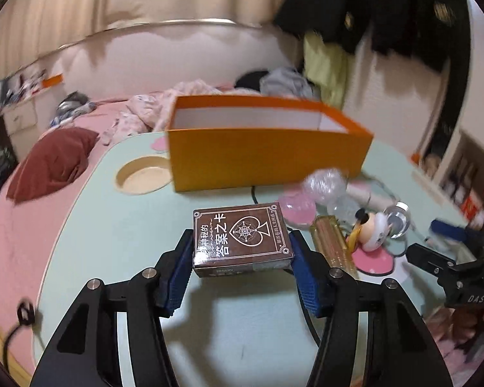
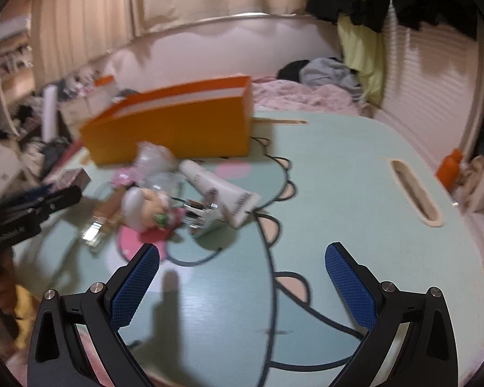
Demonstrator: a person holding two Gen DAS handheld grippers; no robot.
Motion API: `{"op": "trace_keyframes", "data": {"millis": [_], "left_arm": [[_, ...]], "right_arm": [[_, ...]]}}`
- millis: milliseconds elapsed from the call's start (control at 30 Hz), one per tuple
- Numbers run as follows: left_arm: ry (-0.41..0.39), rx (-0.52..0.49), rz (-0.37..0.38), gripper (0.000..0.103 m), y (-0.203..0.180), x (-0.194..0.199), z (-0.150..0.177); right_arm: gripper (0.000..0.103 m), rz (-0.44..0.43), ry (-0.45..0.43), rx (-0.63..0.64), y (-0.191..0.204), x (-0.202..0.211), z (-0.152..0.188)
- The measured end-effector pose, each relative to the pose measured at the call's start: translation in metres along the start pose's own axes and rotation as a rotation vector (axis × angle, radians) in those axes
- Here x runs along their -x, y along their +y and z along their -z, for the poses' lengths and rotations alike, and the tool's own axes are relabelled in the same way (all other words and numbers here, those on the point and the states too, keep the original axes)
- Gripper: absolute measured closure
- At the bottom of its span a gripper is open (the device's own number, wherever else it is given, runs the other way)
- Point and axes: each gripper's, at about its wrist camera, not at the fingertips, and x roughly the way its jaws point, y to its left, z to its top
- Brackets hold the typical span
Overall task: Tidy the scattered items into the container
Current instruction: 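Grasp the card box with the left gripper while the right gripper reaches for the silver compact, then carry the card box over the orange box while the right gripper grasps and carries the silver compact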
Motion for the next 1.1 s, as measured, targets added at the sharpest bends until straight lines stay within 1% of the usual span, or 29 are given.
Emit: {"op": "trace_keyframes", "data": {"millis": [33,100,167,233,267,333,400,500,567,633,700,767,800,833,867,1000,1100], "left_arm": [[-0.010,0.015,0.009,0.045,0.002,0.004,0.004],[-0.024,0.038,0.024,0.045,0.007,0.008,0.012],[-0.020,0.057,0.034,0.045,0.010,0.006,0.019],[-0.021,0.060,0.021,0.045,0.010,0.003,0.025],[-0.036,0.052,0.010,0.045,0.010,0.003,0.027],[-0.038,0.049,0.008,0.045,0.009,0.003,0.028],[-0.041,0.061,0.014,0.045,0.009,0.004,0.030],[-0.043,0.063,0.017,0.045,0.011,0.005,0.032],[-0.045,0.060,0.015,0.045,0.011,0.006,0.033],[-0.045,0.054,0.014,0.045,0.009,0.006,0.034],[-0.044,0.047,0.017,0.045,0.007,0.006,0.035],[-0.045,0.045,0.018,0.045,0.006,0.007,0.035],[-0.046,0.045,0.019,0.045,0.006,0.007,0.036],[-0.046,0.046,0.019,0.045,0.006,0.007,0.036],[-0.046,0.048,0.021,0.045,0.006,0.007,0.036],[-0.046,0.056,0.032,0.045,0.007,0.009,0.037],[-0.063,0.061,0.038,0.045,0.010,0.015,0.035]], "right_arm": [[0.012,-0.017,-0.016,-0.001,0.001,0.003,-0.002],[0.028,-0.063,-0.032,0.012,0.006,0.008,-0.007],[0.033,-0.091,-0.022,0.021,0.010,0.006,-0.012],[0.047,-0.106,0.001,0.014,0.012,0.000,-0.014],[0.051,-0.115,0.016,0.011,0.012,-0.003,-0.014],[0.064,-0.128,0.055,0.008,0.013,-0.012,-0.014],[0.071,-0.135,0.088,0.005,0.014,-0.021,-0.016],[0.071,-0.106,0.096,-0.026,0.011,-0.026,-0.024],[0.068,-0.103,0.106,-0.062,0.006,-0.029,-0.029],[0.052,-0.099,0.122,-0.109,0.000,-0.033,-0.035],[0.051,-0.089,0.121,-0.140,-0.004,-0.035,-0.040],[0.051,-0.080,0.124,-0.130,-0.003,-0.037,-0.044],[0.057,-0.089,0.134,-0.118,-0.002,-0.039,-0.046],[0.071,-0.107,0.145,-0.114,0.000,-0.041,-0.046],[0.074,-0.125,0.166,-0.107,0.001,-0.044,-0.044],[0.075,-0.104,0.134,-0.018,0.011,-0.040,-0.034],[0.075,-0.131,0.109,-0.002,0.012,-0.033,-0.030]]}}
